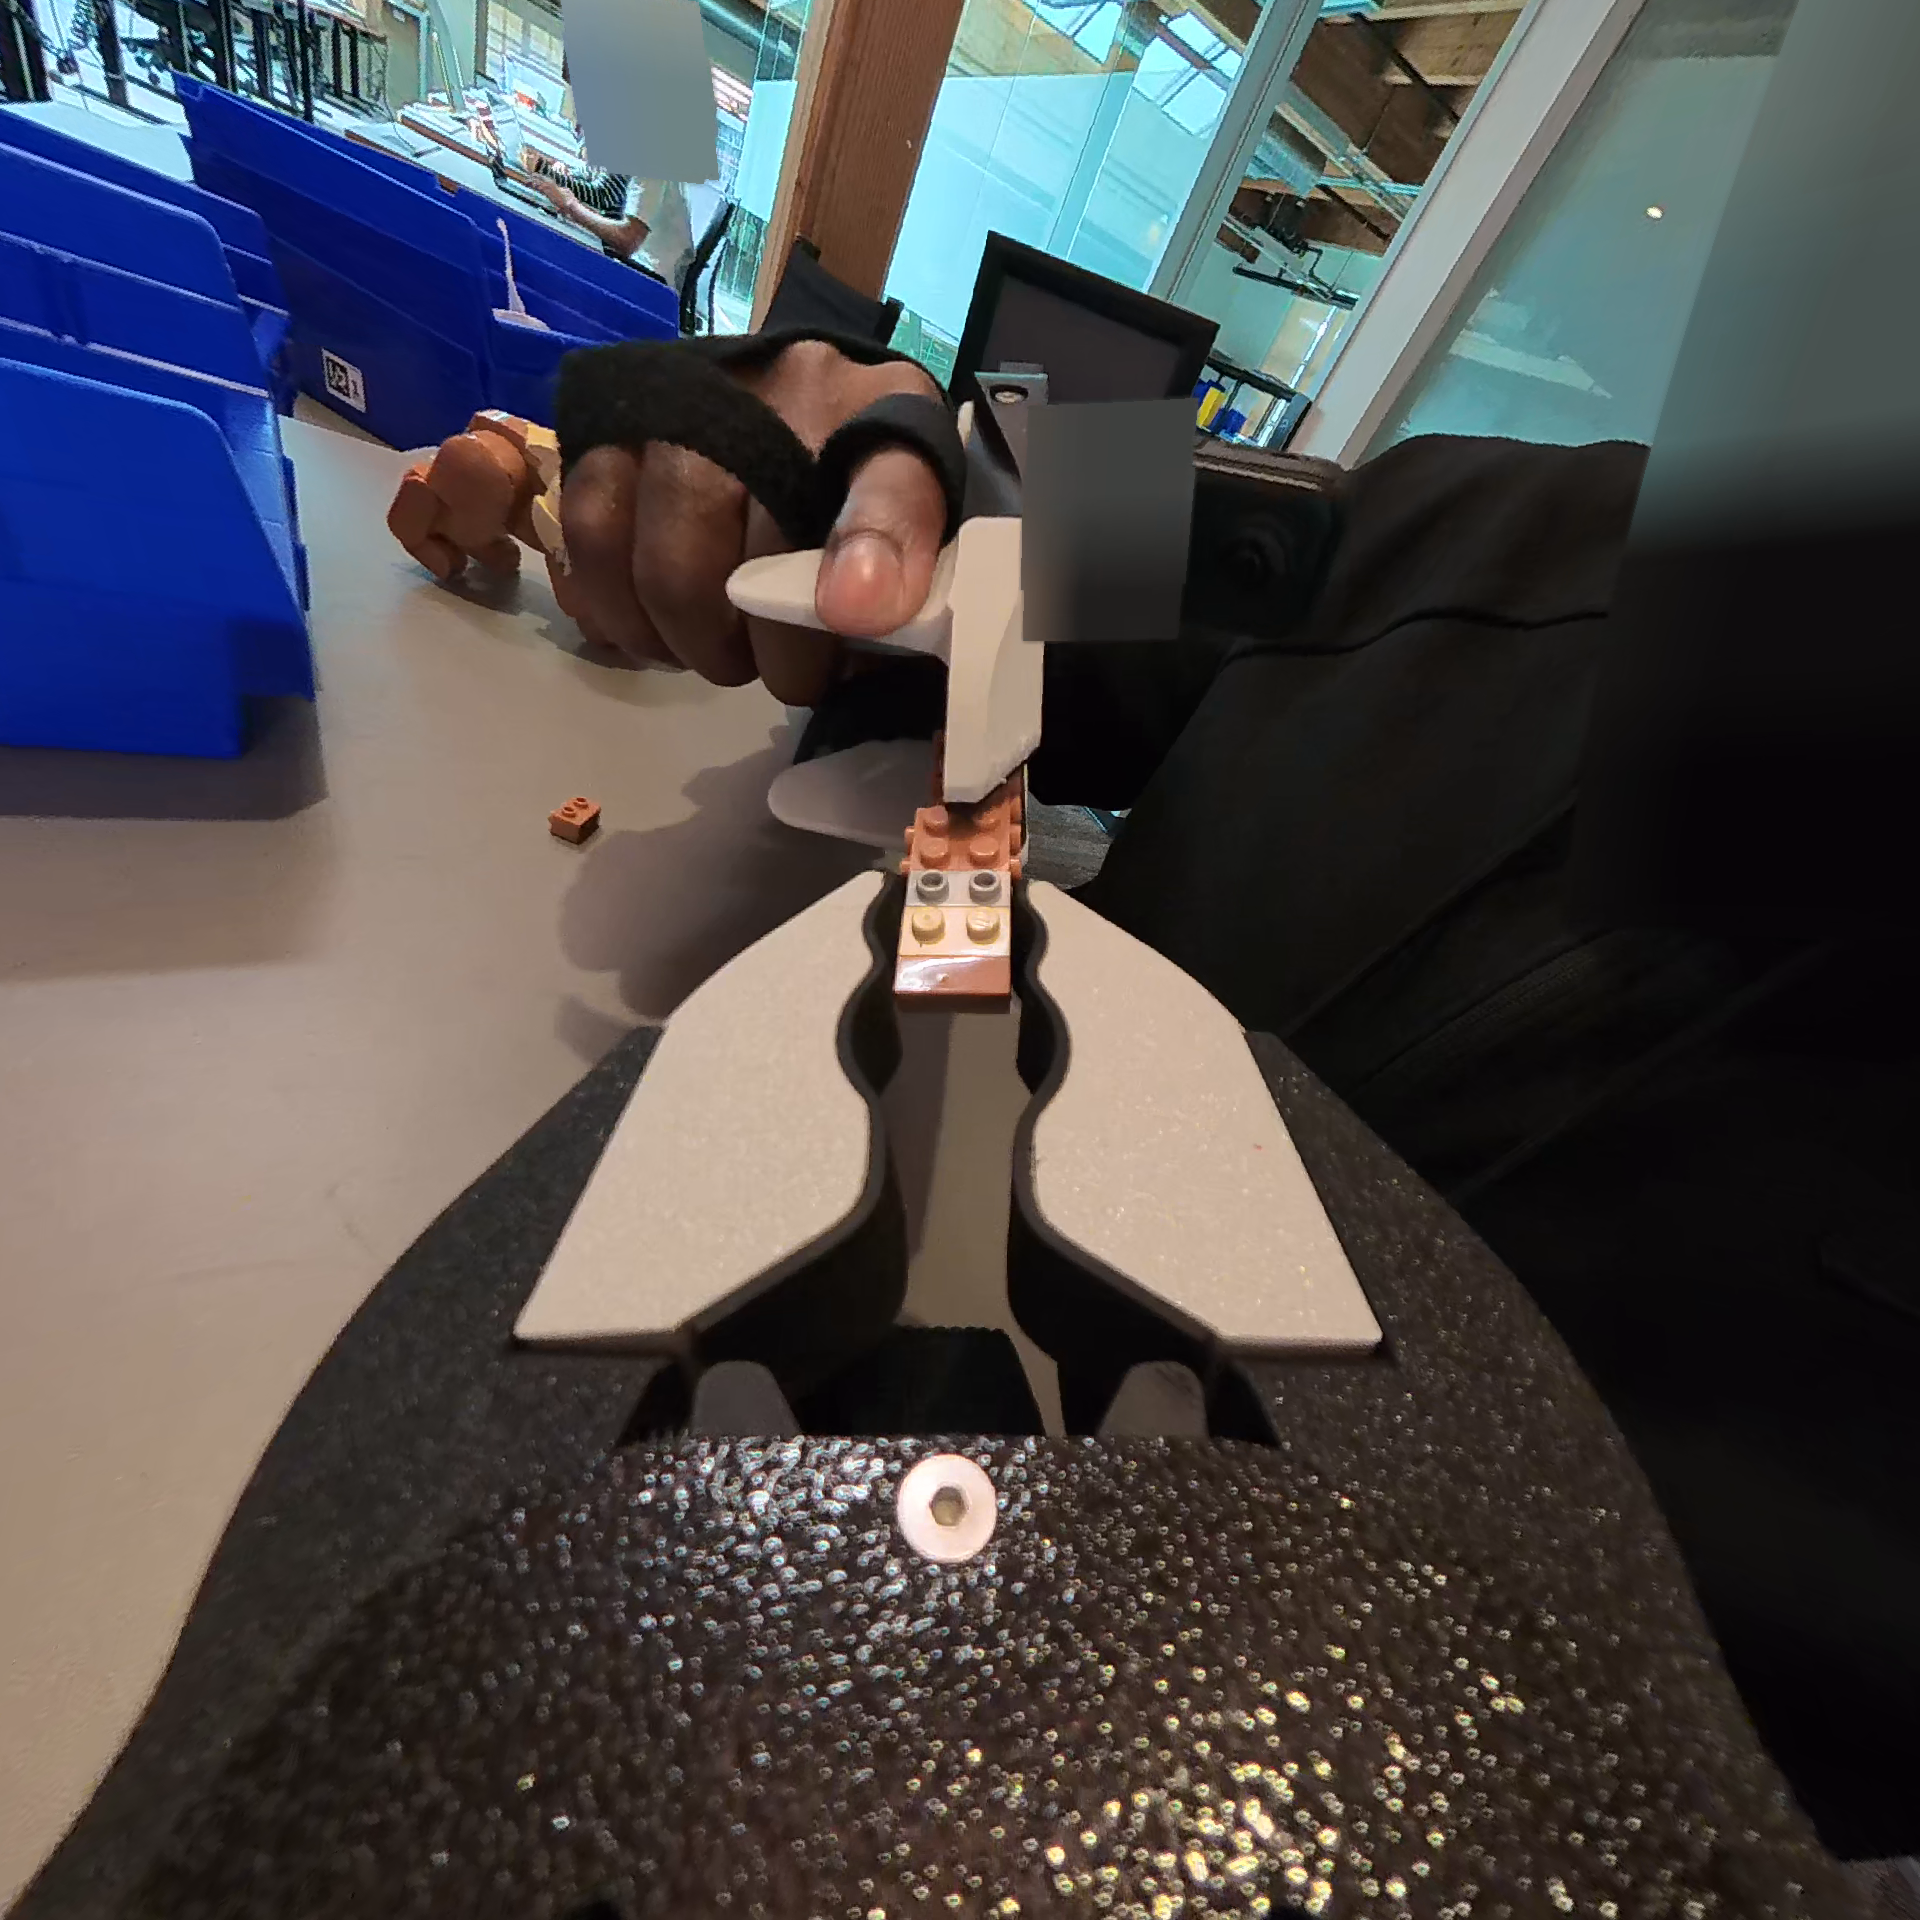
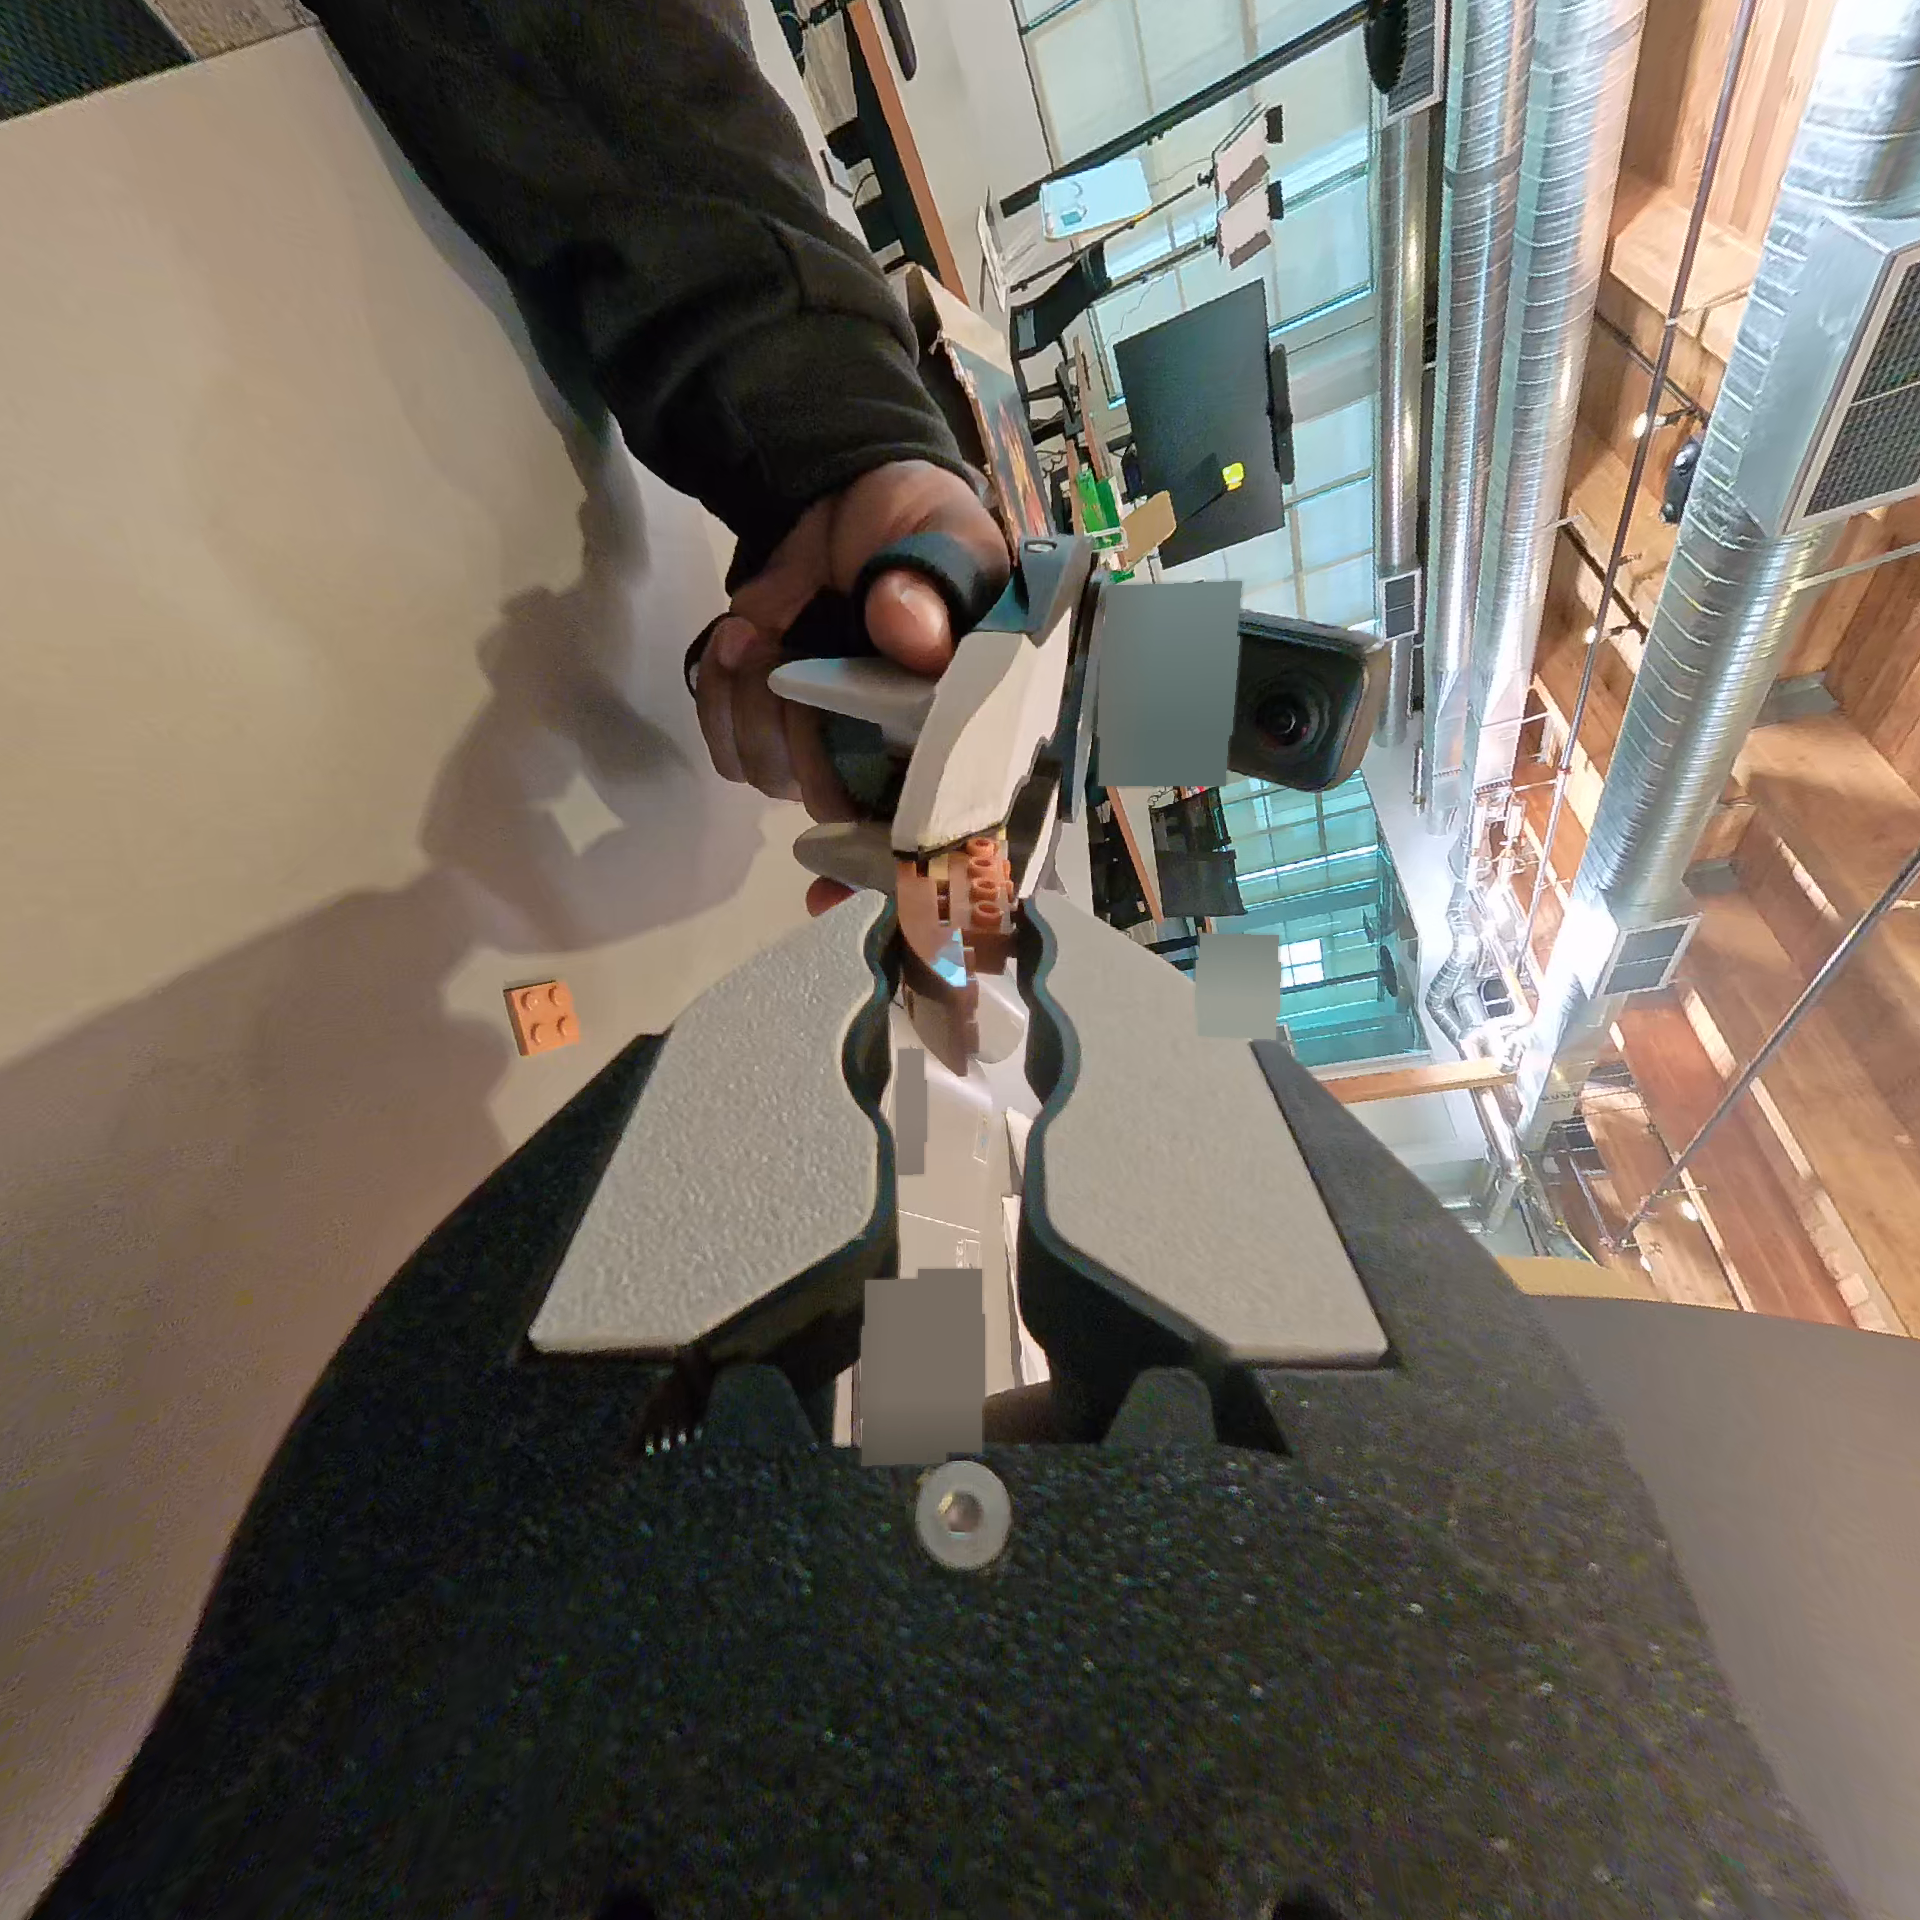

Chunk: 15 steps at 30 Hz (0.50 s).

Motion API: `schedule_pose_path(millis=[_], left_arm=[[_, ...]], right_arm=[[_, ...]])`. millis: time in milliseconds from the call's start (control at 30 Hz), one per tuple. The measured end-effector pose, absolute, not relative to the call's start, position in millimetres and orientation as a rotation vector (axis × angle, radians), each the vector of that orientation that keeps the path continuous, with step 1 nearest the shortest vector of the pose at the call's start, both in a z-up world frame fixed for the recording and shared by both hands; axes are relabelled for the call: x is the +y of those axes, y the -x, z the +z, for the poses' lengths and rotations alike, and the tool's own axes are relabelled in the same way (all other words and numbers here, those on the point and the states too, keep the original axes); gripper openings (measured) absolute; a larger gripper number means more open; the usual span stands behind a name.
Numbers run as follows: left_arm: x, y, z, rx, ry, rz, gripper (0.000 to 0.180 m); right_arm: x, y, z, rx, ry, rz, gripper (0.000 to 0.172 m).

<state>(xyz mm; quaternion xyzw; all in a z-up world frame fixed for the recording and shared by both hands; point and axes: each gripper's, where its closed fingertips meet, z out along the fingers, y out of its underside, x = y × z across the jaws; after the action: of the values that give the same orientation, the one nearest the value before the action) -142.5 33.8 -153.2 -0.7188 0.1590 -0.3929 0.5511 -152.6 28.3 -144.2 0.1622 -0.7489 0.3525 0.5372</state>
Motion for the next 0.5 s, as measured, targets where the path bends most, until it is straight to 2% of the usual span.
schedule_pose_path(millis=[500], left_arm=[[36.1,138.9,-158.6,0.385,1.735,-0.912,0.018]], right_arm=[[26.4,153.7,-151.1,-1.826,-0.401,0.786,0.02]])
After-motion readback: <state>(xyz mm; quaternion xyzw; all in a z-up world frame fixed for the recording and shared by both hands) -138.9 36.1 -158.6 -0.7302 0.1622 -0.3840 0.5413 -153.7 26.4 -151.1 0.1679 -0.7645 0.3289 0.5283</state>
